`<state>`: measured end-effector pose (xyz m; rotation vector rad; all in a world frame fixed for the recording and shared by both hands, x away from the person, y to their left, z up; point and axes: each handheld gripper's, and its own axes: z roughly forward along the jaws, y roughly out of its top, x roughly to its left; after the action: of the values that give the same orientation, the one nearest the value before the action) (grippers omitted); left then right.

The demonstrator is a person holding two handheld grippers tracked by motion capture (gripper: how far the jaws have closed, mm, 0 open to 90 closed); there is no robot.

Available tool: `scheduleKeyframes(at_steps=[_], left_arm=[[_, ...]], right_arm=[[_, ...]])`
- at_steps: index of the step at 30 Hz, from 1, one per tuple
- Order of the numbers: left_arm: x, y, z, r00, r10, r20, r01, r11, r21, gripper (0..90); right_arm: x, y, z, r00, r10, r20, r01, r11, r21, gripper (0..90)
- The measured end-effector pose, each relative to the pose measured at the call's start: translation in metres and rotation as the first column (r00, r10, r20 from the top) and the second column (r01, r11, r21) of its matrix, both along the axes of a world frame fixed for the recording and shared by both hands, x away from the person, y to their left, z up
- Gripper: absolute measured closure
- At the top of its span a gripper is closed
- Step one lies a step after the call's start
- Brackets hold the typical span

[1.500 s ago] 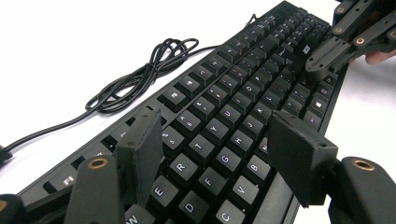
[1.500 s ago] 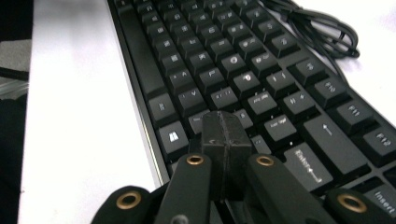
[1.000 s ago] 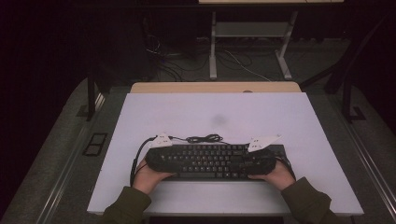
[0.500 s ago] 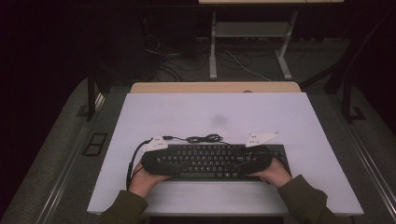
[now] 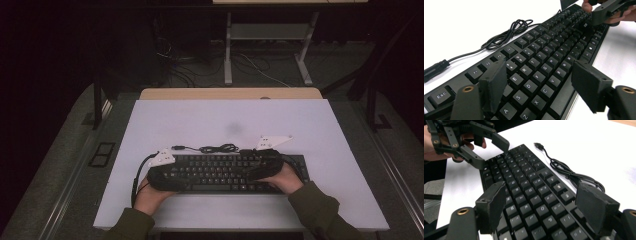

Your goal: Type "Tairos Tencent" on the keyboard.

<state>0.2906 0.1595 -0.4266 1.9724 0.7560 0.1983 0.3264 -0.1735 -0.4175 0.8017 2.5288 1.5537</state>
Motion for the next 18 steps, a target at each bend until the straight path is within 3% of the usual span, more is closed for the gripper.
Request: scheduleKeyframes(at_steps=[9, 18], left_arm=[[-0.001, -0.001, -0.004, 0.9999, -0.008, 0.007, 0.008, 0.9993, 0.037, 42.6], [0.000, 0.001, -0.005, 0.9998, 0.013, 0.012, -0.014, 0.9973, 0.072, 64.1]], right_arm=[[0.006, 0.014, 0.000, 1.0000, 0.003, 0.008, -0.003, 1.0000, 0.002, 24.1], [0.004, 0.015, -0.004, 0.9999, -0.001, 0.014, 0.001, 1.0000, -0.004, 23.7]])
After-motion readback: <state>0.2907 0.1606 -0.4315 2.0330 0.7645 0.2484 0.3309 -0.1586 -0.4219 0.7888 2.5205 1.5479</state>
